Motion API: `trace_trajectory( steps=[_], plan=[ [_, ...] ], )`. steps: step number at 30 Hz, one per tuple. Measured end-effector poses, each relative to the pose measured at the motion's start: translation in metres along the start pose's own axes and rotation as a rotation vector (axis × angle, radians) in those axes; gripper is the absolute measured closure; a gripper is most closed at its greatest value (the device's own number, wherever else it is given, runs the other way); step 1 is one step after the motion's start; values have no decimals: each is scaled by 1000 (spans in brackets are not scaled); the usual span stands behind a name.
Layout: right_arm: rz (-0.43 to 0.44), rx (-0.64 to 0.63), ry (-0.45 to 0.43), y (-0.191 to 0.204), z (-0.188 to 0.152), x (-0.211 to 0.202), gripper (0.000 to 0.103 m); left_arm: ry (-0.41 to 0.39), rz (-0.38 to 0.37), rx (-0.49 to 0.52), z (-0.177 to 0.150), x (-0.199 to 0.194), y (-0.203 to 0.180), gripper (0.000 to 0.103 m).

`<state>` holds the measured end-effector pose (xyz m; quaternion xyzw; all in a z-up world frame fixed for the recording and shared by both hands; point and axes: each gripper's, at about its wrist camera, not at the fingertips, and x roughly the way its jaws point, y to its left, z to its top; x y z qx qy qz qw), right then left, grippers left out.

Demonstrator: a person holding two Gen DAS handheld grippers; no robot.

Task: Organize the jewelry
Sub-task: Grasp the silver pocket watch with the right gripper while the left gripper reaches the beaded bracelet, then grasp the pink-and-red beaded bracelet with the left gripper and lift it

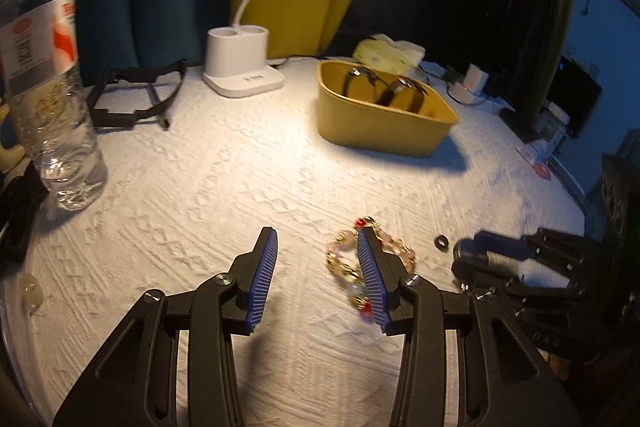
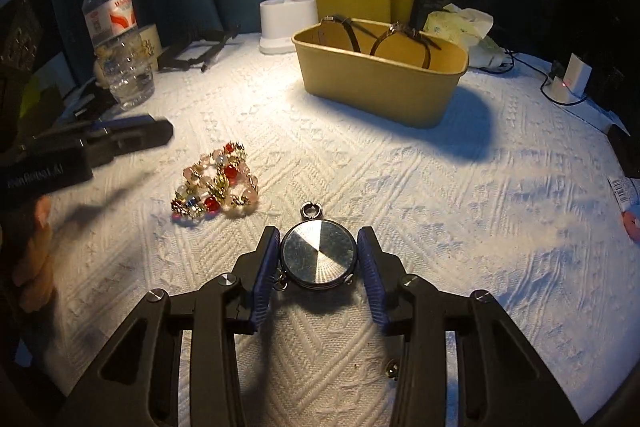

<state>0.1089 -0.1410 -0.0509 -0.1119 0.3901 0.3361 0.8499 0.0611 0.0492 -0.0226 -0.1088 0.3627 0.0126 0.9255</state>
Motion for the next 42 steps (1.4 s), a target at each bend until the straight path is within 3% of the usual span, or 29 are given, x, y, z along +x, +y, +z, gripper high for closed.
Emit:
trace_trajectory(
  steps=[9, 16, 19, 22, 25, 28, 42],
  plan=[
    [-2, 41, -54, -24, 4, -14, 63, 90, -29, 55, -6, 19, -26, 59],
    [-5, 67, -73, -38, 2, -20, 63, 142, -21, 15, -3, 33, -24, 59],
    [-1, 78, -72, -42, 0, -19, 63, 137, -14, 21, -3, 35, -26, 61],
    [5, 81, -73, -44, -1, -19, 63, 136, -28, 28, -2, 36, -29, 77],
    [10, 81, -76, -44, -1, -19, 63, 122, -22, 50, -3, 37, -34, 81],
    [12, 83, -79, -45, -1, -19, 63, 100, -28, 60, -1, 35, -38, 92],
    [7, 89, -109, -50, 4, -26, 63, -18, -44, 75, 27, 10, -46, 92]
  ],
)
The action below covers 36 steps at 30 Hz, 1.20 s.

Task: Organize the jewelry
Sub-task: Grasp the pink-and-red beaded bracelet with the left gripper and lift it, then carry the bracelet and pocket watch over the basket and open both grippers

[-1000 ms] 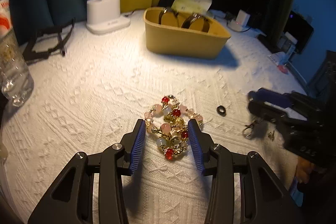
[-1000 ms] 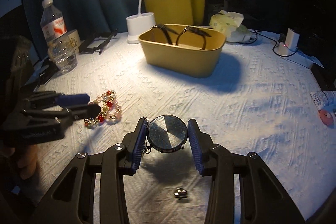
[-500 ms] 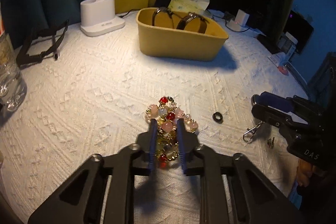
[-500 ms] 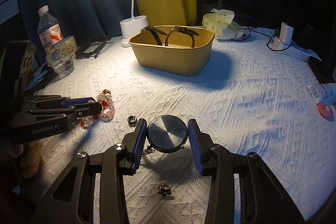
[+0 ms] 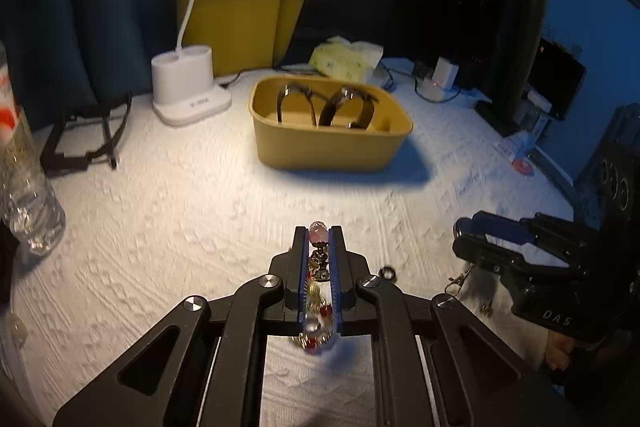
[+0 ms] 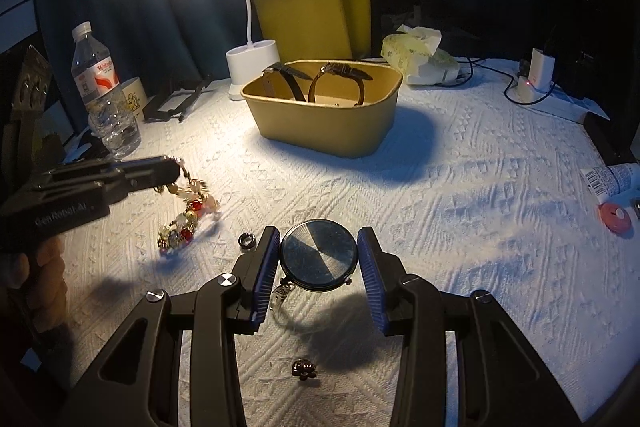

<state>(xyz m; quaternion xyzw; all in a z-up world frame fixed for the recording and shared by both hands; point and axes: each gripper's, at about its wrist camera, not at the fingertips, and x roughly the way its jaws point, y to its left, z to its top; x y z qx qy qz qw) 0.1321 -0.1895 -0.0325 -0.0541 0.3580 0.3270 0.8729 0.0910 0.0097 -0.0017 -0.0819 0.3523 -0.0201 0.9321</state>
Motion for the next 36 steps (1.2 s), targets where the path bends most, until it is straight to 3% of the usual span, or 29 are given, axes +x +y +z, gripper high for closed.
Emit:
trace_trajectory(
  steps=[16, 36],
  plan=[
    [-18, -16, -62, -10, 27, -5, 63, -103, -1, 28, 42, -13, -6, 92],
    [-41, -53, -132, -22, 89, 25, 63, -188, -17, 49, 92, 19, 2, 92]
  ],
)
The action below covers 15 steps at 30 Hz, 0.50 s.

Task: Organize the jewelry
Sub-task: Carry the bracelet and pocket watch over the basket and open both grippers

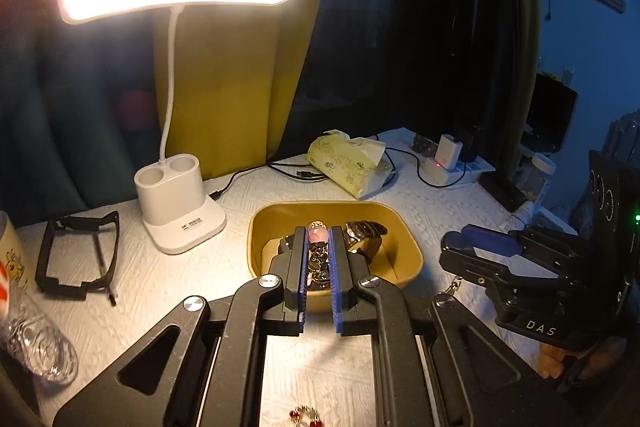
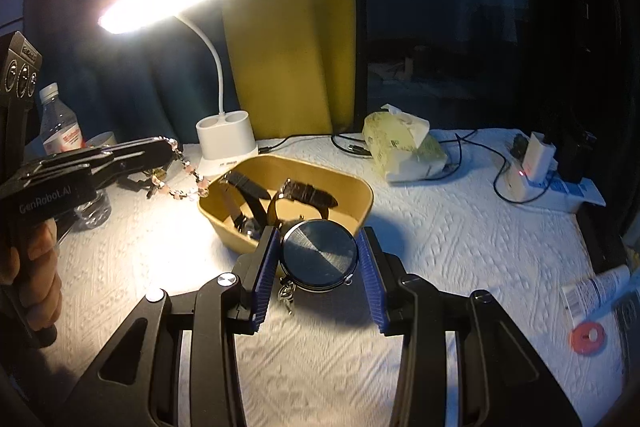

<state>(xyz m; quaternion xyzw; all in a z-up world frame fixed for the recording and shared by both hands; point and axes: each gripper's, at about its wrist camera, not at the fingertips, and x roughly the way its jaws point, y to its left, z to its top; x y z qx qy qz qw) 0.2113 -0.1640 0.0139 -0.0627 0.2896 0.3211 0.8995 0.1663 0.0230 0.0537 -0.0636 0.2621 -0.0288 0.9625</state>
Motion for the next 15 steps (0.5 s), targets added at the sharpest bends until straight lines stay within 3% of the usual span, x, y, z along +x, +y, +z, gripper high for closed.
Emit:
trace_trajectory(
  steps=[9, 15],
  plan=[
    [14, 11, -1, 2, 16, 31, 63, 29, -33, -35, -4, 29, 9, 92],
    [22, 19, 61, -1, 10, 49, 63, 89, -44, -46, -9, 49, 11, 92]
  ],
)
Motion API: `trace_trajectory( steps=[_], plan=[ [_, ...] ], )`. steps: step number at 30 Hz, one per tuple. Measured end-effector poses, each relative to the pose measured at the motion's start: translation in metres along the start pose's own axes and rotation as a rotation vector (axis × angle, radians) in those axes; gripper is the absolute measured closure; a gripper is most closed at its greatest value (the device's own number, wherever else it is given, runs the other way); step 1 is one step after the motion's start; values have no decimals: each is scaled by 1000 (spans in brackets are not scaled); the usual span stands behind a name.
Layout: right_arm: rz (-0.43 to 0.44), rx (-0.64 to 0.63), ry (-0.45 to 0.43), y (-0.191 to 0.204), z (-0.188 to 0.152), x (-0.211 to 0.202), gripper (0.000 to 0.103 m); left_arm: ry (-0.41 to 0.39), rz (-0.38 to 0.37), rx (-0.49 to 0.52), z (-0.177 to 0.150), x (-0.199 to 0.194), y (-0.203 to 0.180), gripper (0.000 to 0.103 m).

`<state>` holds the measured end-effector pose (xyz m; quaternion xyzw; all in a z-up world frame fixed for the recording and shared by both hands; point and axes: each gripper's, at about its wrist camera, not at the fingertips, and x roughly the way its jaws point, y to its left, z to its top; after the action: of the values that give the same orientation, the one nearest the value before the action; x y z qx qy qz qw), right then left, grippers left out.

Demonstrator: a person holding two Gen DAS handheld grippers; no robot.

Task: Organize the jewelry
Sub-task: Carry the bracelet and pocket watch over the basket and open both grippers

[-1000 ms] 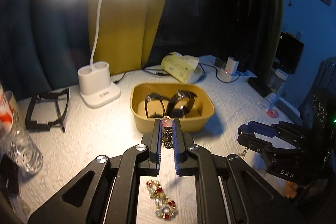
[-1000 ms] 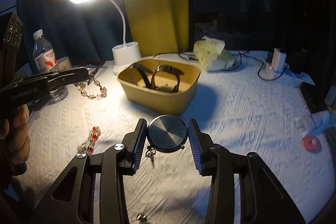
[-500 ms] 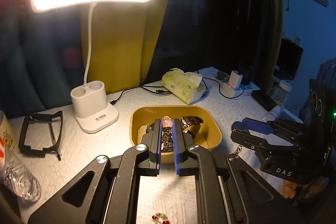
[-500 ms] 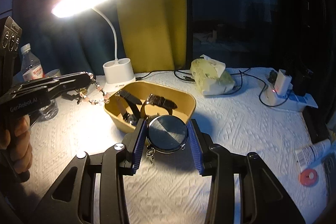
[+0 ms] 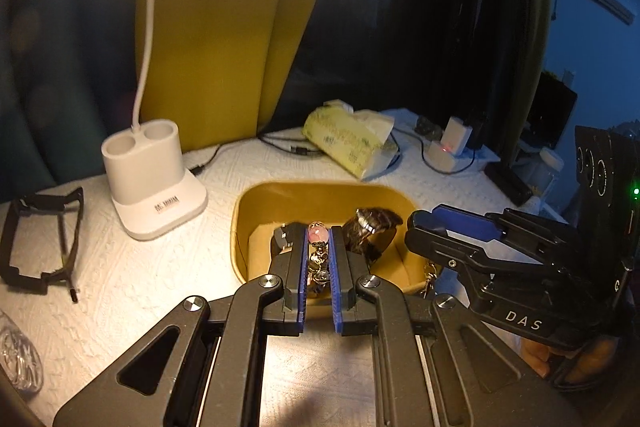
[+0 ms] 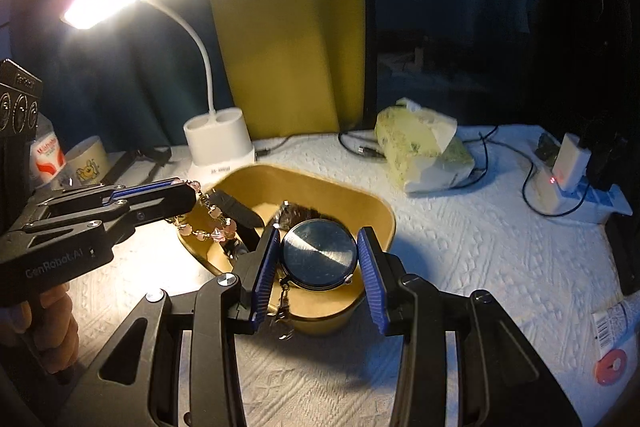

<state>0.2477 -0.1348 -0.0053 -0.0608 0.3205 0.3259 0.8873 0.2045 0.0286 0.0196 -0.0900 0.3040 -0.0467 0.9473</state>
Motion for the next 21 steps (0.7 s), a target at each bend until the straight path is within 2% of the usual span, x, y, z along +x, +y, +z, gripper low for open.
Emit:
trace_trajectory(
  steps=[8, 11, 12, 14, 15, 21],
  plan=[
    [57, -7, 74, 1, -6, 13, 61, 80, -7, -42, -5, 16, 8, 92],
    [68, -19, 76, 5, -6, 12, 45, 85, 3, -38, -6, 16, 8, 91],
    [69, -22, 75, 5, -6, 11, 41, 81, 7, -33, -6, 15, 7, 90],
    [61, -24, 70, 6, -6, 8, 40, 70, 9, -23, -6, 11, 5, 77],
    [59, -21, 69, 6, -6, 6, 40, 65, 7, -21, -5, 9, 4, 75],
    [42, -16, 62, 5, -7, -4, 40, 51, 3, -20, -4, -1, 3, 73]
  ],
)
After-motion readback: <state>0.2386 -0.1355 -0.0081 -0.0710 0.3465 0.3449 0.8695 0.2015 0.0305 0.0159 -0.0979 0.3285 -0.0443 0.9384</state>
